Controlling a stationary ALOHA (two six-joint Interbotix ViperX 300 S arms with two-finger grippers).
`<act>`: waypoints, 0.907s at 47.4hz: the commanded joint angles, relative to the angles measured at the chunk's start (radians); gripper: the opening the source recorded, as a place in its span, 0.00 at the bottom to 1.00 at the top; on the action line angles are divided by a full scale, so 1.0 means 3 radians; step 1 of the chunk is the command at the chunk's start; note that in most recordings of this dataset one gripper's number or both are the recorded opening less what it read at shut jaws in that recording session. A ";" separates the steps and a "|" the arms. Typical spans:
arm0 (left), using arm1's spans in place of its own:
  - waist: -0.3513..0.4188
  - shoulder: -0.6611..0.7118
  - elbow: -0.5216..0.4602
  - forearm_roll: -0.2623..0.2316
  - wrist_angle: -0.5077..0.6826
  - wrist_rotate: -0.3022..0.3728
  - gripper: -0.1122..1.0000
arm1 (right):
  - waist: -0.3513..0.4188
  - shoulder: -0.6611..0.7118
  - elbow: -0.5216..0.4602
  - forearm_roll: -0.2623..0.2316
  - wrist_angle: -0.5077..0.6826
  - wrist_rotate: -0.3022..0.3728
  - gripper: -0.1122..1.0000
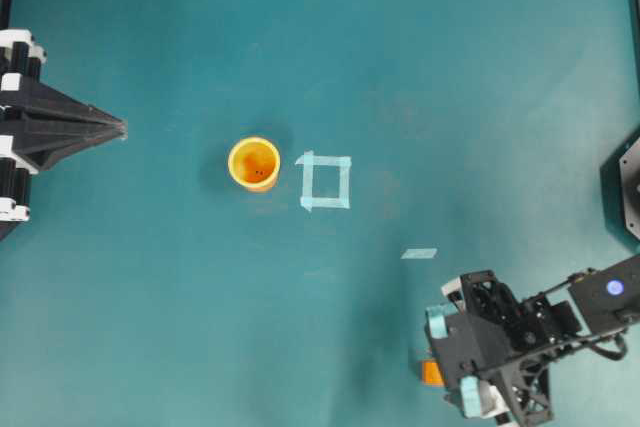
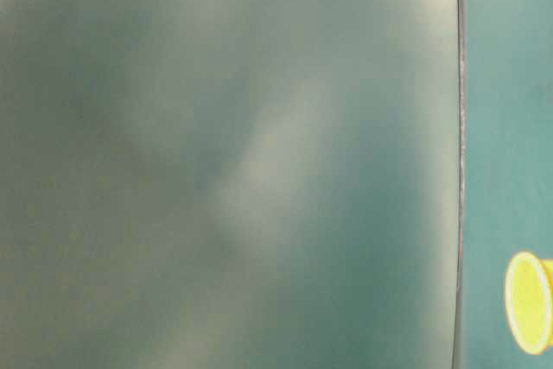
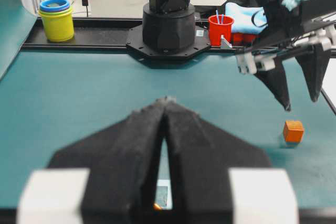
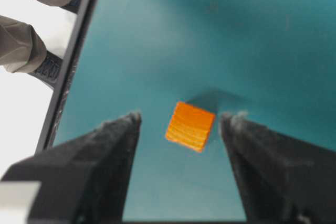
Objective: Lift the orange block with right arm.
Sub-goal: 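Lower the right gripper around the orange cube and close it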
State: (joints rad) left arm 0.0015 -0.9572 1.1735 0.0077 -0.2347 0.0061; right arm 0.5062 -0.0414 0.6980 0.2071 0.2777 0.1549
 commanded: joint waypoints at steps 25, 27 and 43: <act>0.0005 -0.0005 -0.0097 0.0020 -0.0020 0.0005 0.10 | 0.0010 0.0332 -0.0097 0.0010 -0.0138 0.0383 0.67; 0.0005 -0.0005 -0.0097 0.0026 -0.0020 0.0005 0.10 | 0.0015 0.0353 -0.0097 0.0010 -0.0138 0.0383 0.67; 0.0005 -0.0005 -0.0092 0.0026 -0.0015 0.0005 0.10 | 0.0015 0.0486 -0.0128 0.0010 -0.0133 0.0383 0.67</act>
State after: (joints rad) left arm 0.0015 -0.9618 1.1735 0.0123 -0.2347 0.0061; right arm 0.5077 0.1135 0.6826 0.2071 0.2424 0.2684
